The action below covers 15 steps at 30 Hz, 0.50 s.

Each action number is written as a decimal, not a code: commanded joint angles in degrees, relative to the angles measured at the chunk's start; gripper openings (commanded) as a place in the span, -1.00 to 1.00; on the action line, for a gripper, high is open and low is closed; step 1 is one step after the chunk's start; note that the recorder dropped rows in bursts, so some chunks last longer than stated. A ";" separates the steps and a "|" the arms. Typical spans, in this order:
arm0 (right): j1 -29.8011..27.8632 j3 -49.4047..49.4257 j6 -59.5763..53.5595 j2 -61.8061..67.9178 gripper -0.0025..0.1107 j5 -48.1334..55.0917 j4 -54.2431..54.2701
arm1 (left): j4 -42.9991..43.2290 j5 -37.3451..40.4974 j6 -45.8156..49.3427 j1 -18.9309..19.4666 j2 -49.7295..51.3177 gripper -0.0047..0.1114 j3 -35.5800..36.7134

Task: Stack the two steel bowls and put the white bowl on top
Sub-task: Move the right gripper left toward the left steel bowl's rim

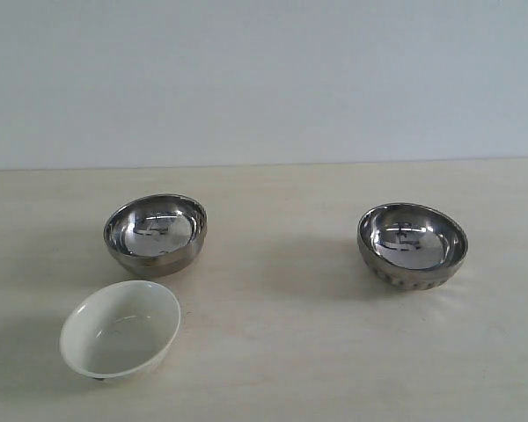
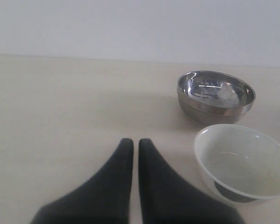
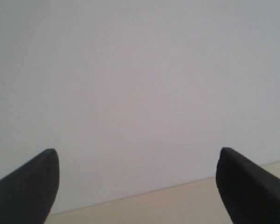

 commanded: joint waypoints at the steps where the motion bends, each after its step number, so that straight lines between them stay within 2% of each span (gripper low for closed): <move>1: 6.36 -3.98 0.10 6.46 0.50 -0.04 -0.71 | 0.00 -0.51 -0.27 -0.29 -0.18 -0.85 0.17; 8: 16.81 -12.31 -0.02 20.67 0.50 0.14 -0.71 | 0.00 -0.51 -0.27 -0.29 -0.18 -0.85 0.17; 15: 22.86 -23.45 -0.14 37.06 0.50 1.78 -0.71 | 0.00 -0.51 -0.27 -0.29 -0.18 -0.85 0.17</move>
